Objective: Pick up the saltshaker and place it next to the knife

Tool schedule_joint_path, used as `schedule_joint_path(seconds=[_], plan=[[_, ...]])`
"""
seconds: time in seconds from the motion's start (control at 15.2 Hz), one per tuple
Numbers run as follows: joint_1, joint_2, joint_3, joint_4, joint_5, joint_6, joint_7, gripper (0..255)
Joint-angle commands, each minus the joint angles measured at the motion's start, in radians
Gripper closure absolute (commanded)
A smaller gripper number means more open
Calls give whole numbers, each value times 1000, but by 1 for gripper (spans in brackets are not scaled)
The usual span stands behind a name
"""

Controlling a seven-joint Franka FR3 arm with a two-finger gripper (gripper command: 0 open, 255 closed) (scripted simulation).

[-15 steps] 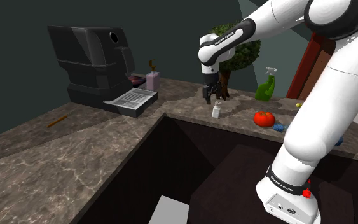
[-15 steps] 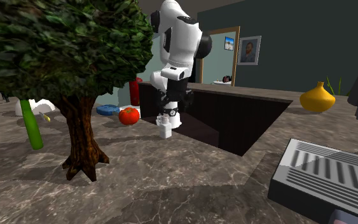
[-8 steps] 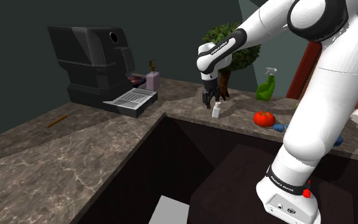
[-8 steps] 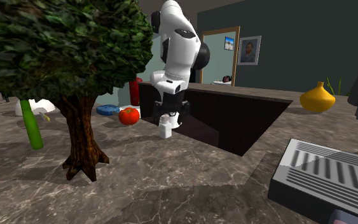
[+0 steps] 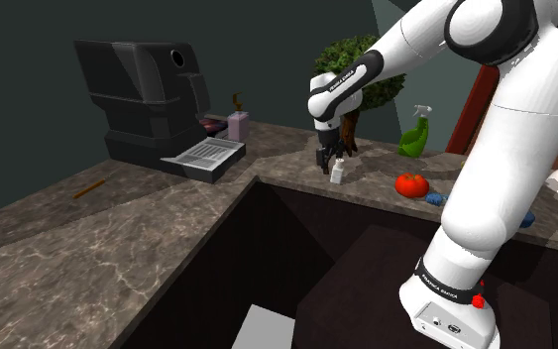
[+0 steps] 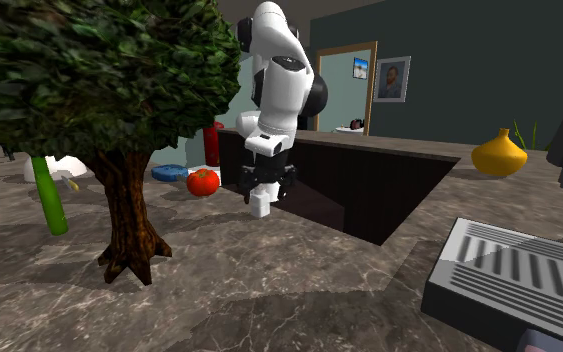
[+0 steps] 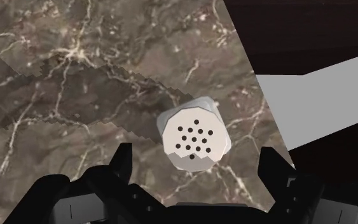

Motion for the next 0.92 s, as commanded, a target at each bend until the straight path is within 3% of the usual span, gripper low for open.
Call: schedule_joint_path(seconds=[0.0, 0.07, 0.13, 0.86], plan=[[0, 0, 0, 0, 0, 0, 0, 0], [0, 0, 0, 0, 0, 0, 0, 0], [0, 0, 0, 0, 0, 0, 0, 255], [1, -17, 0, 9, -1, -26, -2, 255]])
